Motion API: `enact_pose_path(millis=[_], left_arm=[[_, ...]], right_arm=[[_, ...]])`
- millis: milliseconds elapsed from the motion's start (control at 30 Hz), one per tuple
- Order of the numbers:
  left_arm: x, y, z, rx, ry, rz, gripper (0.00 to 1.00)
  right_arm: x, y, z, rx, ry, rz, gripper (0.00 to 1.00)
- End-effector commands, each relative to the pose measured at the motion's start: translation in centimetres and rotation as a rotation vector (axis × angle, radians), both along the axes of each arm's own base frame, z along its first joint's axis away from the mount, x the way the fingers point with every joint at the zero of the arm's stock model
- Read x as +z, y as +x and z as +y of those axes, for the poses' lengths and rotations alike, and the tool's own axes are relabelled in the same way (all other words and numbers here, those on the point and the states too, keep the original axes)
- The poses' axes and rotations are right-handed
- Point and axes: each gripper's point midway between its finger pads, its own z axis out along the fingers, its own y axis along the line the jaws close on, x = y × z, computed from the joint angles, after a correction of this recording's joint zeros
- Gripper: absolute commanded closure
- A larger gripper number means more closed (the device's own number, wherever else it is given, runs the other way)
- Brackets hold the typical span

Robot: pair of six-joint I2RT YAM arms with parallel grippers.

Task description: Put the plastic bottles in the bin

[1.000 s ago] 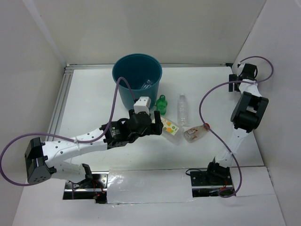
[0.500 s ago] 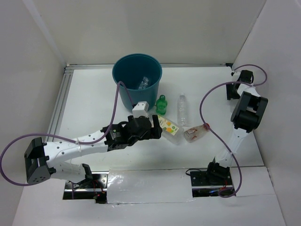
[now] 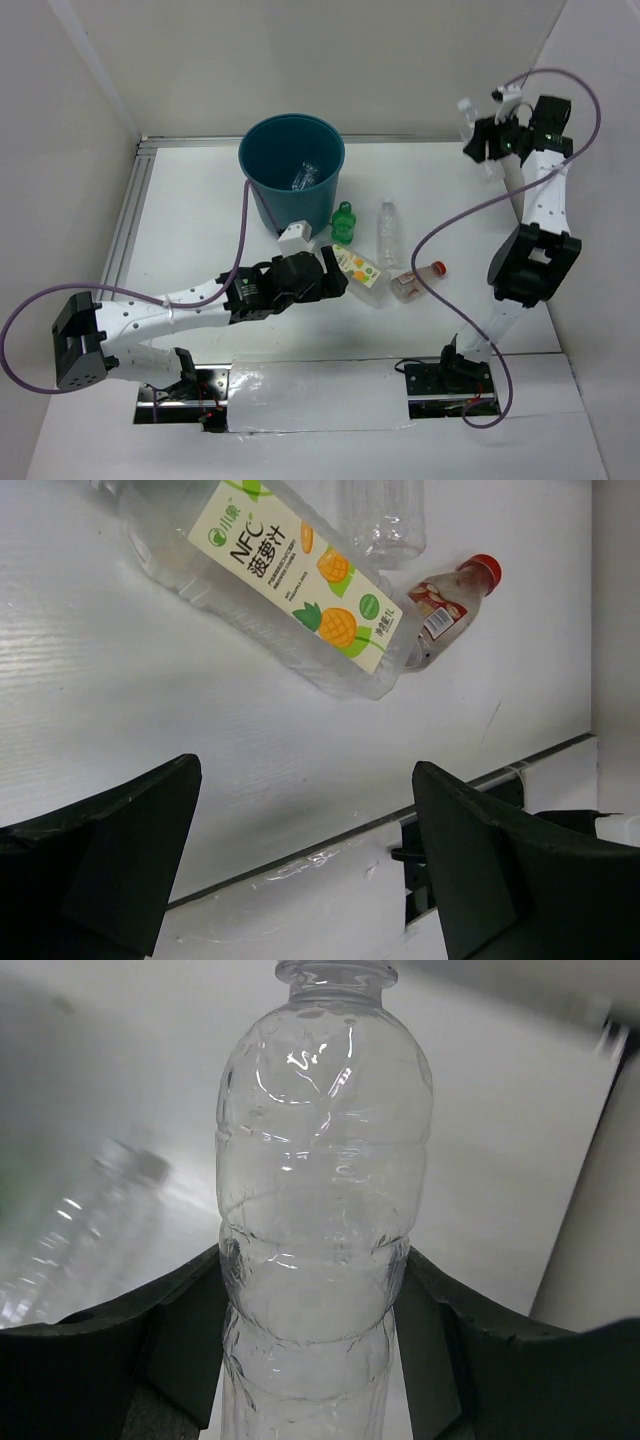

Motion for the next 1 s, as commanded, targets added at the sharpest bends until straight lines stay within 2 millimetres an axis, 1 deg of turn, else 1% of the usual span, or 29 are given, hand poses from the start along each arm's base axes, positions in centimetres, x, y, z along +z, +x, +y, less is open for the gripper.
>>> enact_pose_path(millis=[0,33,67,100,133,167,200,233,267,300,333,367,400,467,500,533,567,600,633,667,700,733,767,800,833,867,900,933,967], left_arm=[[-0.6,-0.5,-0.3,0.022,-0.039,0.046,0.0],[-1.0,-0.6,-0.1,0.028,-0.036,0.055,0.0],[-0.7,-0.7,-0.1,0.028,-0.044,0.051,0.0],[-1.0,-0.7,0.0,0.028,-0.043,0.052,0.0],[-1.1,-0.8,0.2,0.028,-0.041,0.052,0.0],[-0.9,-0.7,0.1,0.027,-0.051,0.048,0.0],[-1.5,-0.8,0.3,0.028,-0.04,0.053,0.0],[-1.7,-1.0,0.2,0.026,-0.048,0.063,0.0],[-1.4,-1.0,0.2,0.026,-0.058,0.058,0.0],[-1.8,-1.1,0.4,0.026,-0.05,0.062,0.0],[-1.6,-1.1,0.4,0.026,-0.062,0.057,0.0],[-1.6,-1.1,0.4,0.026,-0.062,0.056,0.0],[-1.6,-1.2,0.6,0.031,-0.068,0.061,0.0],[-1.7,-1.4,0.3,0.022,-0.075,0.058,0.0],[-1.8,-1.4,0.6,0.03,-0.073,0.051,0.0],[-2.2,-1.4,0.8,0.036,-0.071,0.06,0.0],[-2.0,-1.3,0.6,0.036,-0.083,0.055,0.0],[-1.4,-1.2,0.6,0.042,-0.1,0.041,0.0],[-1.7,-1.2,0.7,0.048,-0.099,0.05,0.0],[-1.4,-1.1,0.4,0.048,-0.115,0.043,0.0],[-1.2,-1.0,0.2,0.047,-0.127,0.038,0.0],[-1.2,-0.7,0.0,0.057,-0.132,0.027,0.0],[-1.3,-0.6,-0.2,0.063,-0.139,0.03,0.0],[-1.6,-0.2,-0.6,0.072,-0.131,0.025,0.0],[-1.0,0.3,-1.1,0.109,-0.155,0.037,0.0],[-1.2,0.6,-1.3,0.141,-0.154,0.054,0.0],[-1.3,0.8,-1.8,0.154,-0.152,0.07,0.0],[-2.6,1.3,-2.5,0.178,-0.117,0.087,0.0],[-1.7,1.7,-3.4,0.191,-0.122,0.099,0.0]], right_arm=[[17.9,-1.0,9.5,0.293,0.017,-0.451,0.68],[20.9,-2.1,11.7,0.348,0.069,-0.516,0.68],[22.4,-2.5,13.2,0.39,0.102,-0.562,0.69],[24.0,-3.0,15.9,0.449,0.139,-0.608,0.69],[26.6,-3.1,17.7,0.482,0.161,-0.702,0.7],[27.7,-3.8,21.3,0.551,0.191,-0.738,0.7],[28.5,-4.3,23.3,0.594,0.21,-0.766,0.7],[28.6,-3.6,25.0,0.618,0.227,-0.783,0.7],[29.7,-4.7,28.6,0.69,0.278,-0.793,0.7],[30.1,-4.9,30.3,0.716,0.303,-0.799,0.7],[30.4,-5.2,31.9,0.748,0.329,-0.802,0.7],[30.3,-4.6,33.4,0.752,0.359,-0.807,0.7],[30.4,-5.5,36.2,0.799,0.39,-0.808,0.7],[29.6,-5.2,38.7,0.826,0.411,-0.803,0.7],[29.3,-5.1,39.7,0.83,0.419,-0.801,0.7],[28.5,-5.4,41.4,0.852,0.434,-0.785,0.69],[28.2,-5.4,42.1,0.862,0.447,-0.784,0.67],[26.4,-4.8,43.0,0.869,0.454,-0.745,0.66],[25.9,-4.9,44.1,0.875,0.462,-0.731,0.65],[24.9,-4.8,44.7,0.88,0.467,-0.709,0.62],[23.8,-4.0,44.9,0.867,0.466,-0.689,0.59],[23.3,-4.1,45.6,0.875,0.477,-0.67,0.51],[23.3,-4.3,46.0,0.874,0.479,-0.67,0.38],[23.1,-3.9,46.1,0.863,0.485,-0.662,0.15],[22.9,-3.7,46.0,0.849,0.483,-0.652,0.07],[23.1,-3.3,45.4,0.837,0.478,-0.651,0.0],[23.7,-3.5,44.9,0.808,0.474,-0.647,0.0],[23.9,-3.0,44.0,0.788,0.467,-0.646,0.0],[25.1,-2.5,42.2,0.747,0.46,-0.662,0.0]])
